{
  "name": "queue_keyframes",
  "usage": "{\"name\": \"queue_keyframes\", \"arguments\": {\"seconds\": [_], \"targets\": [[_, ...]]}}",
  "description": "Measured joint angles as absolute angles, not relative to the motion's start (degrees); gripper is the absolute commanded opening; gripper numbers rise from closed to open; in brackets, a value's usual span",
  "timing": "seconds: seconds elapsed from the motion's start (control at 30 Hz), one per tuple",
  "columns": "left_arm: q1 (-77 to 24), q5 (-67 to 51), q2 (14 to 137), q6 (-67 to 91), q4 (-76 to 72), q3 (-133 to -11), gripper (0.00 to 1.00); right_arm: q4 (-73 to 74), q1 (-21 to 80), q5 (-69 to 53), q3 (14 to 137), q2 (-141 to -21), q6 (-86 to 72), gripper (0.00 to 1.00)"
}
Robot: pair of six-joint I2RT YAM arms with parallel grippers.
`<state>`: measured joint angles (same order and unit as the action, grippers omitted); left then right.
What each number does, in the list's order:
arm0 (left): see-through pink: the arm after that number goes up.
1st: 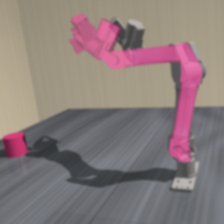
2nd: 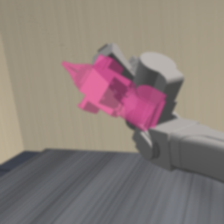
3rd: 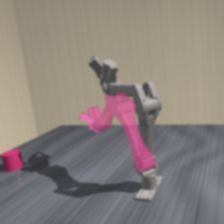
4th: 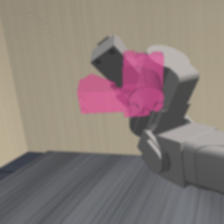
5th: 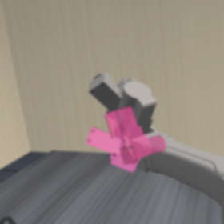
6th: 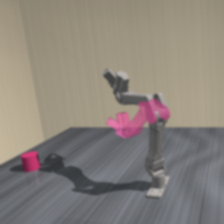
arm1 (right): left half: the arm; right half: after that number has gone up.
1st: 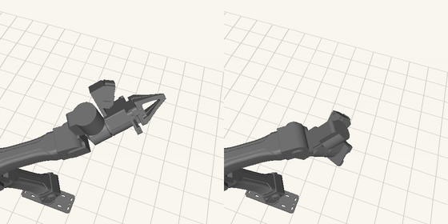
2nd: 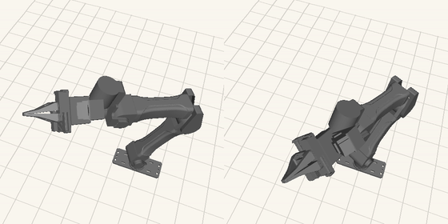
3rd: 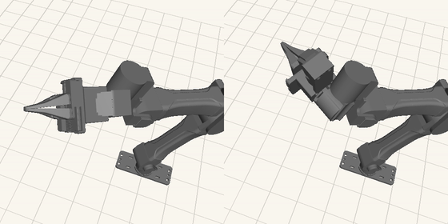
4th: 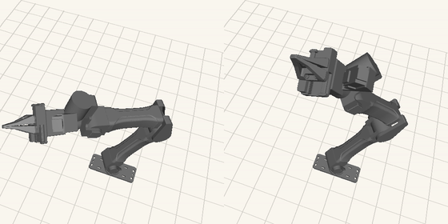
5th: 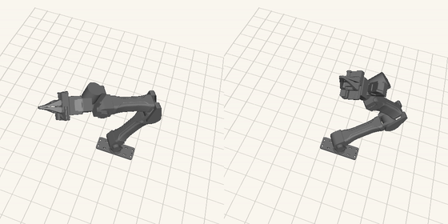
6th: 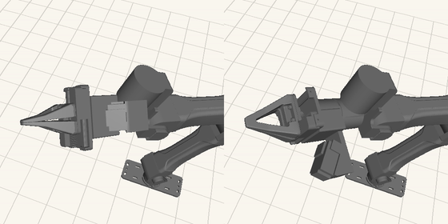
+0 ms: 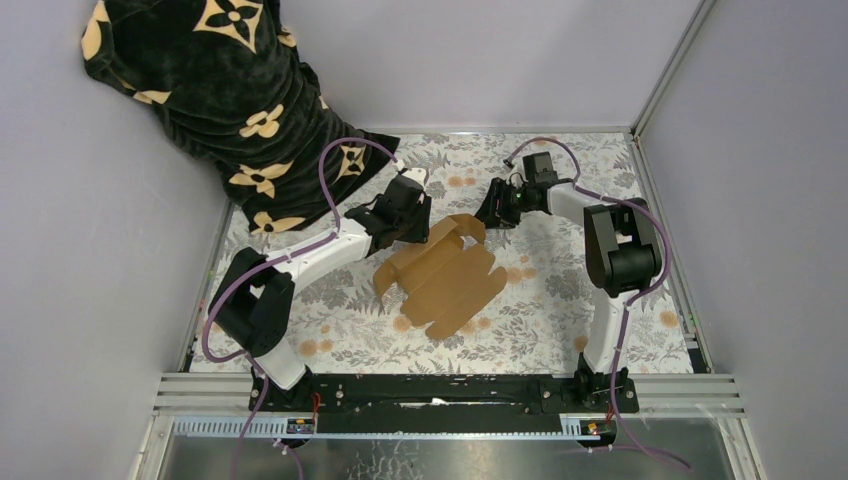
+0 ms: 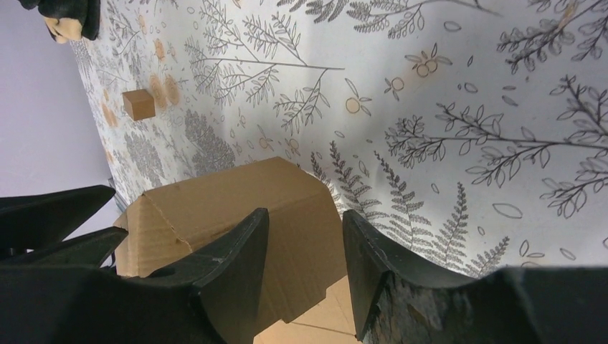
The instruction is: Fold the paper box
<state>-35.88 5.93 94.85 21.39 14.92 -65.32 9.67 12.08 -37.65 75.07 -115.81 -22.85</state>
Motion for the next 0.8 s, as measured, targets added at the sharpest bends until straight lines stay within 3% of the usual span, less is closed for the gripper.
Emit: {"name": "queue_keyframes", "arguments": {"seconds": [0.8], "targets": [[-35.88, 6.02, 94.85, 21.37, 14.92, -65.30, 0.47, 7.01, 12.08, -39.70, 72.14, -113.75, -23.44, 0.50]]}}
